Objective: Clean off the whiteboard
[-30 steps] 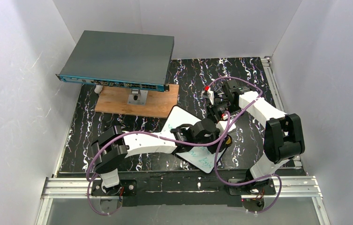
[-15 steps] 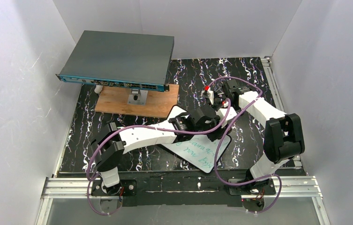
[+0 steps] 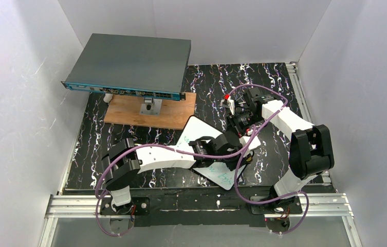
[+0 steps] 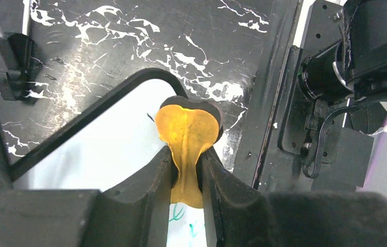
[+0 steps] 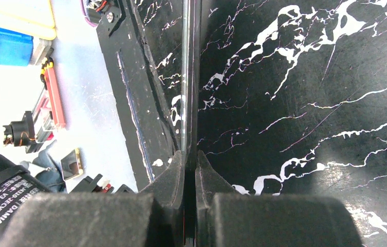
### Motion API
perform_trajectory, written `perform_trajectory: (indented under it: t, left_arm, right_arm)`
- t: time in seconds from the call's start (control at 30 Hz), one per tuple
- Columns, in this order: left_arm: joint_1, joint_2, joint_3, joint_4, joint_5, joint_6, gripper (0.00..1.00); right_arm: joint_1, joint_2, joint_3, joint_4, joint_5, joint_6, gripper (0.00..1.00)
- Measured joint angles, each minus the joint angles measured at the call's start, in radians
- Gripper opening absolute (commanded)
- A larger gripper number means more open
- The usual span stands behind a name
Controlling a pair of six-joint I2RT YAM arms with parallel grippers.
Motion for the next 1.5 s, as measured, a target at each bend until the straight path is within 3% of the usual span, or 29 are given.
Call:
perform_trajectory:
  t: [0.93,1.5]
  left_arm:
    - [0.035,-0.013,0.066,-0.031,-0.14,0.043,0.0]
    - [-0.049,0.02,0.032,0.006,-0.123,0.028,0.0]
  right_arm:
    - [0.0,0.0,0.0,0.009,0.0,0.0,0.01]
    - [0.0,0.0,0.0,0.0,-0.001,-0.001,0.01]
